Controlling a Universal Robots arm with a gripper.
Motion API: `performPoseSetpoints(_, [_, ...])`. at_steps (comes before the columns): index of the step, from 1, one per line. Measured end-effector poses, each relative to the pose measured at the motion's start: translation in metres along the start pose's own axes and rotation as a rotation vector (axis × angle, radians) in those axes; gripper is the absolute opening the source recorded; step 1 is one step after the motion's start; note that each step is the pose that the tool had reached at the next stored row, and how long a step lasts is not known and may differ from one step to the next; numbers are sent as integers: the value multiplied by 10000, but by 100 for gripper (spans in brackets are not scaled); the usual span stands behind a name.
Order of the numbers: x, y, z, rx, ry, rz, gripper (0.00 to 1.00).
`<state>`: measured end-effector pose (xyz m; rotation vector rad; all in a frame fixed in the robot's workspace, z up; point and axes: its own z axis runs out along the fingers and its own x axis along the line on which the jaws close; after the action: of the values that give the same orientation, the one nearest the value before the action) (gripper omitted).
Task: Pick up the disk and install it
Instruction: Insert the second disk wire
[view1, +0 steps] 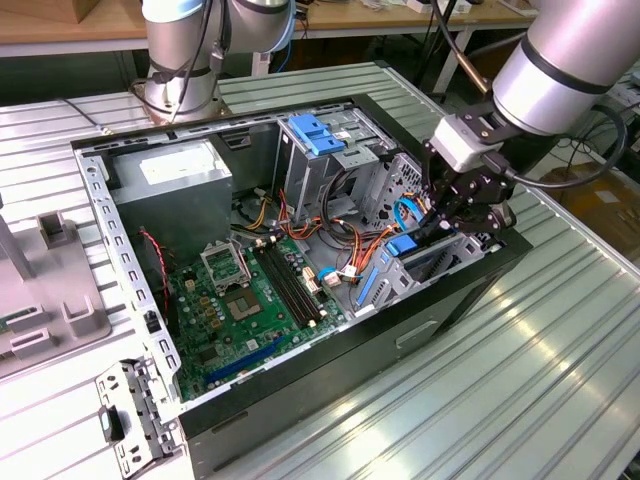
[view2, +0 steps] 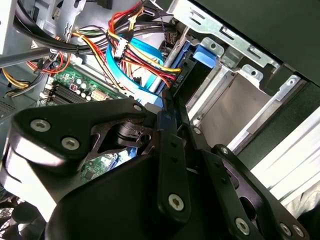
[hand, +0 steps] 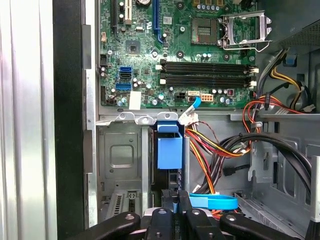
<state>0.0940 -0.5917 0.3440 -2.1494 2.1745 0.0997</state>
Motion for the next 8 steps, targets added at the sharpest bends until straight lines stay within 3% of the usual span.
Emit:
performPoseSetpoints(4, [-3, -7, -28, -4, -269, -16, 16])
performPoseSetpoints(5, [-5, -11, -40, -6, -388, -18, 16])
performPoseSetpoints(6, [-5, -16, -45, -7, -468, -21, 16])
performPoseSetpoints(8, [-5, -22, -44, -9, -549, -27, 16])
